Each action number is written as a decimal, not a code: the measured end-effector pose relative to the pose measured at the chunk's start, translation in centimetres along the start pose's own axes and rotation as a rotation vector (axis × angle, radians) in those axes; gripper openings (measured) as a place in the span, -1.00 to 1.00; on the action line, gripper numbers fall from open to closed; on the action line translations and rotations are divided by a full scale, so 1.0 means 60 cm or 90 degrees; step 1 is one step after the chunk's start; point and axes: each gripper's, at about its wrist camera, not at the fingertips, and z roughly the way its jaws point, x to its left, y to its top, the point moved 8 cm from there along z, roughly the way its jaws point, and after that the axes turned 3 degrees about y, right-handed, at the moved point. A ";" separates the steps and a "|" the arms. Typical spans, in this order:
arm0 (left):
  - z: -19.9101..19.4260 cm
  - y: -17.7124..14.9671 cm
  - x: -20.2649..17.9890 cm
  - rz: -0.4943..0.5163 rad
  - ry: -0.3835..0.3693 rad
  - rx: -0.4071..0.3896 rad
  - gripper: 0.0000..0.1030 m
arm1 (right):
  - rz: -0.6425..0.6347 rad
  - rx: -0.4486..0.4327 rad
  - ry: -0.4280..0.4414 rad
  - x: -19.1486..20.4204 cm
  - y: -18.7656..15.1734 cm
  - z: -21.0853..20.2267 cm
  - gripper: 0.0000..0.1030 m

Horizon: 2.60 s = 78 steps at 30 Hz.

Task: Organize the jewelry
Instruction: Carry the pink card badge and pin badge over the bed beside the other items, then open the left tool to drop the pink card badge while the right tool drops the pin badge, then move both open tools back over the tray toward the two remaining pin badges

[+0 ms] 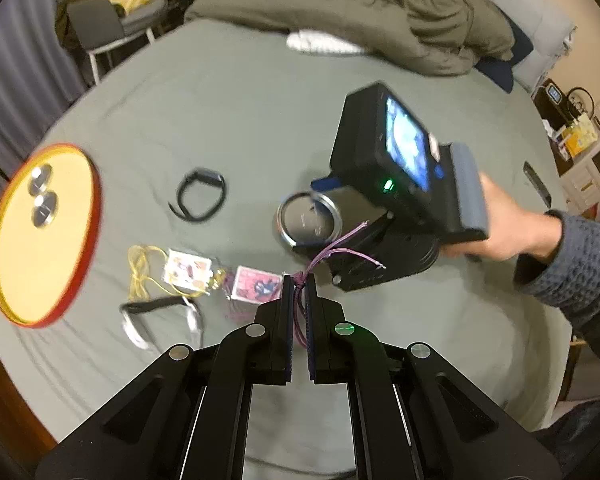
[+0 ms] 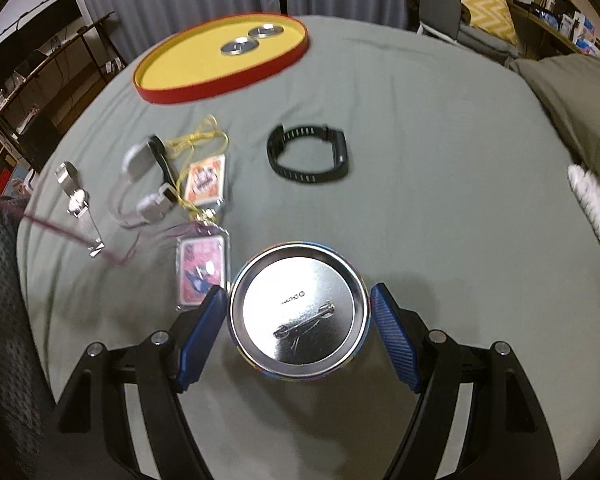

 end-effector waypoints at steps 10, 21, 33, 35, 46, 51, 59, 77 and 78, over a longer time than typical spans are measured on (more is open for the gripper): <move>0.152 -0.039 0.007 0.026 0.032 0.049 -0.90 | -0.014 0.021 -0.012 -0.012 -0.040 0.053 0.36; 0.244 -0.061 0.019 0.079 0.087 0.075 -0.90 | -0.062 0.022 -0.018 -0.013 -0.054 0.061 0.37; 0.249 -0.065 0.007 0.145 0.095 0.017 -0.21 | -0.059 0.014 -0.036 -0.012 -0.047 0.066 0.53; 0.250 -0.068 0.005 0.171 0.120 0.015 0.37 | -0.052 0.016 -0.039 -0.012 -0.046 0.064 0.55; 0.203 -0.070 0.033 0.203 0.149 -0.040 0.89 | -0.060 0.016 -0.016 -0.001 -0.032 0.030 0.83; 0.157 -0.045 0.086 0.133 0.132 -0.092 0.89 | -0.051 -0.003 -0.012 -0.003 0.000 -0.003 0.83; 0.091 0.021 0.254 0.015 0.190 -0.133 0.89 | -0.032 -0.088 -0.003 0.011 0.153 -0.044 0.83; 0.122 0.035 0.614 -0.210 0.270 -0.026 0.89 | 0.068 -0.089 0.110 0.055 0.561 0.114 0.83; 0.131 0.034 0.623 -0.221 0.264 -0.022 0.89 | 0.089 -0.079 0.122 0.054 0.580 0.126 0.83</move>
